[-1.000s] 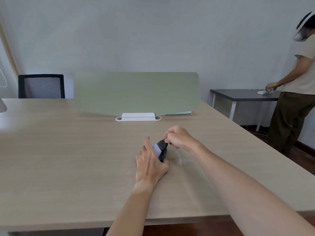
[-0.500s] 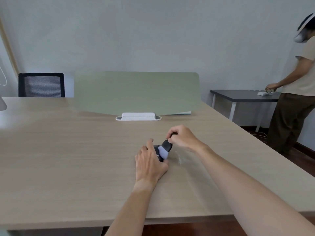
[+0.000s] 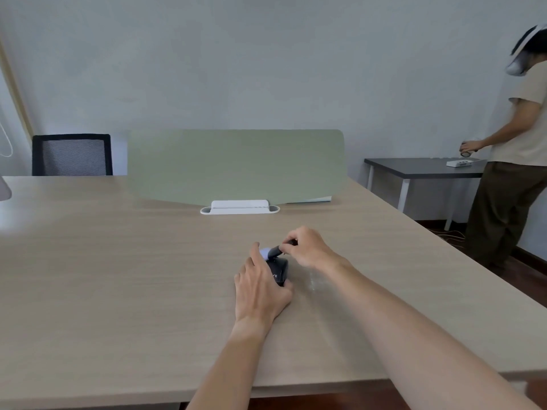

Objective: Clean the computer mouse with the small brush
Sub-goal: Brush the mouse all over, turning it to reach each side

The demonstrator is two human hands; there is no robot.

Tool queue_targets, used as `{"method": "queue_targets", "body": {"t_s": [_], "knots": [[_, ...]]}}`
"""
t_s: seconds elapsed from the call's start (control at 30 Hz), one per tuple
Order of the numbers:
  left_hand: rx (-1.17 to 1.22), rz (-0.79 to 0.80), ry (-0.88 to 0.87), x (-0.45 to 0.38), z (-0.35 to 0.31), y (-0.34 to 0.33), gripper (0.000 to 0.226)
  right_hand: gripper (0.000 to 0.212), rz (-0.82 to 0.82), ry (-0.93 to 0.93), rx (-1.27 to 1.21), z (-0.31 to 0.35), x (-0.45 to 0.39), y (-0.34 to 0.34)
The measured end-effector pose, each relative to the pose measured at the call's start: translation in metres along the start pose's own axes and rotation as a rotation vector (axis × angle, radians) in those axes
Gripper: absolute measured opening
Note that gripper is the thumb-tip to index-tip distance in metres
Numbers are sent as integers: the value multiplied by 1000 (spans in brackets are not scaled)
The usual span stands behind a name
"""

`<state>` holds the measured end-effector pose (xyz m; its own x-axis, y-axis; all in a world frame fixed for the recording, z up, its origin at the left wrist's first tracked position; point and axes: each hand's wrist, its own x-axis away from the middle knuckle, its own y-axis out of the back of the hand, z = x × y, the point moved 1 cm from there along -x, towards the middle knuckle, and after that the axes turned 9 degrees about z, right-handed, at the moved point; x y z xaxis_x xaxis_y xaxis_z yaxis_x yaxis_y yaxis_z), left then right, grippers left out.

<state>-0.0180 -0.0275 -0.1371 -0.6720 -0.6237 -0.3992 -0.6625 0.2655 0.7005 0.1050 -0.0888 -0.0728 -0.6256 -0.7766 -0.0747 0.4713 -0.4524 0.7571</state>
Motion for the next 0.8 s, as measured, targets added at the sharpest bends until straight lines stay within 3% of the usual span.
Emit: {"method": "queue_targets", "body": {"t_s": [0.1, 0.27, 0.43, 0.63, 0.73, 0.8], "knots": [[-11, -11, 11, 1, -2, 0, 96, 19, -27, -83, 140, 2, -1, 10], [0, 0, 14, 0, -1, 0, 97, 5, -94, -143, 368, 12, -2, 28], [-15, -4, 19, 0, -2, 0, 95, 19, -96, -131, 123, 9, -8, 21], [-15, -9, 15, 1, -1, 0, 93, 22, -84, -183, 248, -9, 2, 37], [-24, 0, 15, -1, -1, 0, 93, 13, -100, -116, -2, -7, 9, 47], [3, 6, 14, -1, -1, 1, 94, 14, 12, -56, -193, -3, 16, 46]]}}
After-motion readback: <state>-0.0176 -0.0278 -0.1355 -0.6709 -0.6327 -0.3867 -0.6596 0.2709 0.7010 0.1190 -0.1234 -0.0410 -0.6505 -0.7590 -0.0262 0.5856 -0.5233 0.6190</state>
